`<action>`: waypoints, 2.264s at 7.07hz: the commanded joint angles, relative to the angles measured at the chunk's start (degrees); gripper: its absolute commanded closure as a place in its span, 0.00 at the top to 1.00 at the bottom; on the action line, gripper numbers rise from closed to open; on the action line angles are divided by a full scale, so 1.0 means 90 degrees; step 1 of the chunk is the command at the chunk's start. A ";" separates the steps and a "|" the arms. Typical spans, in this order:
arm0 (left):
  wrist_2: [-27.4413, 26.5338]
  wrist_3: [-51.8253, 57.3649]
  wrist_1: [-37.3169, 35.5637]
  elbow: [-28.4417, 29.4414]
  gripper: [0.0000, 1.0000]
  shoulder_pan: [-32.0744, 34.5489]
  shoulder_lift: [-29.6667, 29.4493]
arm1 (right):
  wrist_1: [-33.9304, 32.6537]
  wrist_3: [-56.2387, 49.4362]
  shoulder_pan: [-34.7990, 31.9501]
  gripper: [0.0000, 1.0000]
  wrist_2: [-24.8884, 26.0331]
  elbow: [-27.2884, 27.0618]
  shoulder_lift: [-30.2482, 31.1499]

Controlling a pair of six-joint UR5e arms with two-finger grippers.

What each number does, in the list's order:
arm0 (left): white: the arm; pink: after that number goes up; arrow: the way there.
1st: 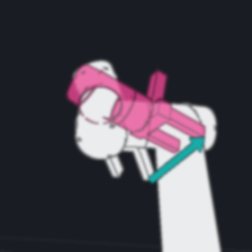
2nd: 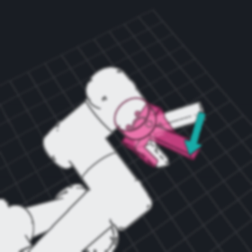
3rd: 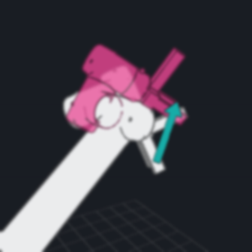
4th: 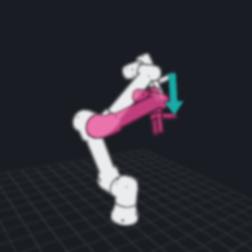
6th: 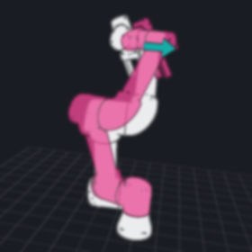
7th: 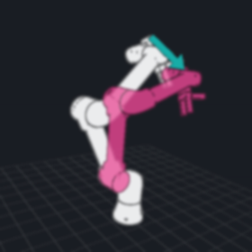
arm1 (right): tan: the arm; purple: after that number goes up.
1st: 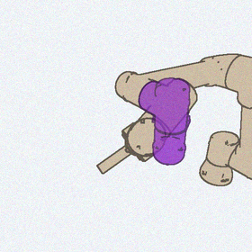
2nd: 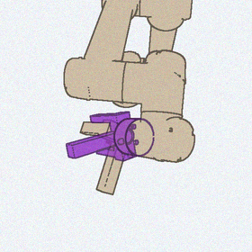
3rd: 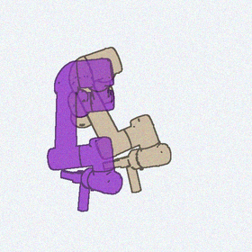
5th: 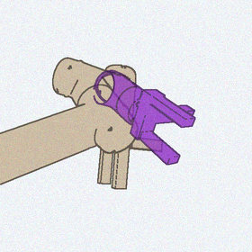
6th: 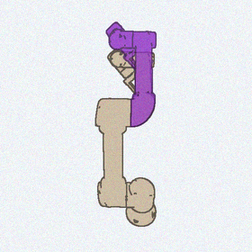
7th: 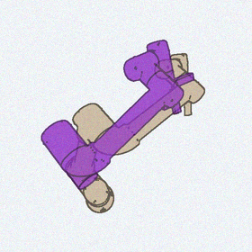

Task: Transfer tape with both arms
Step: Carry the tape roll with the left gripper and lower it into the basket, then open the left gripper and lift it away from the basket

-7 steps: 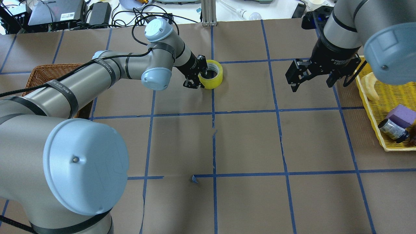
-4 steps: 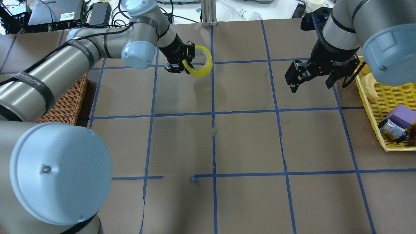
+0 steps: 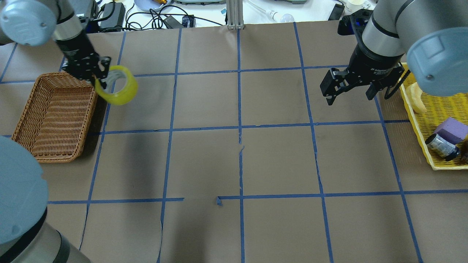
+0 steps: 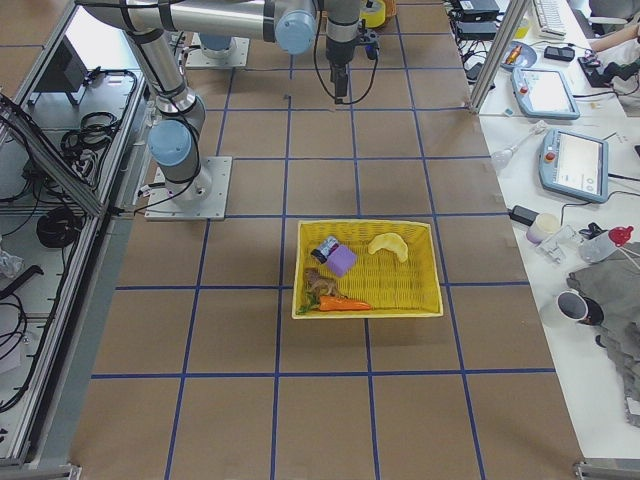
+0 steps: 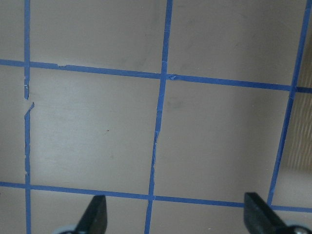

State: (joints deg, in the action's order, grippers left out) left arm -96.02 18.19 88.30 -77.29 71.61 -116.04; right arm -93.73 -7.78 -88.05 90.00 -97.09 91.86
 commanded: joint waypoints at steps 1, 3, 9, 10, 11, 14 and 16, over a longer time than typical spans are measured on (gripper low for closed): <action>-0.0357 0.2794 -0.1286 -0.0628 0.00 -0.1466 -0.0044 | 0.0014 -0.0014 -0.0002 1.00 0.0010 -0.0003 -0.0002; -0.0327 0.3154 -0.2860 -0.1477 0.00 -0.1716 -0.0288 | -0.0005 -0.0014 -0.0002 1.00 0.0010 -0.0013 -0.0021; 0.0002 0.0892 -0.0153 -0.1023 1.00 -0.0404 0.1286 | 0.0014 0.0093 0.0017 1.00 -0.0009 -0.0023 -0.0021; 0.0411 -0.0165 0.0804 -0.0858 1.00 0.0046 0.1843 | -0.0005 0.0064 -0.0002 1.00 -0.0096 -0.0013 -0.0031; 0.0424 -0.1423 0.1132 -0.0779 1.00 0.0718 0.2274 | 0.0014 0.0074 -0.0002 1.00 -0.0088 0.0045 0.0037; 0.0443 -0.3709 0.0574 -0.0768 1.00 0.2799 0.2533 | 0.0024 0.0006 -0.0051 1.00 -0.0089 0.0066 0.0194; 0.0589 -0.2741 0.0433 -0.0739 1.00 0.3019 0.2610 | 0.0004 0.0005 -0.0051 1.00 -0.0097 0.0055 0.0087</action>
State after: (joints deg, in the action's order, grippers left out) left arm -91.74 -11.31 93.39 -84.18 97.19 -92.99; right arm -93.56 -7.70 -88.48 89.04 -96.47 93.24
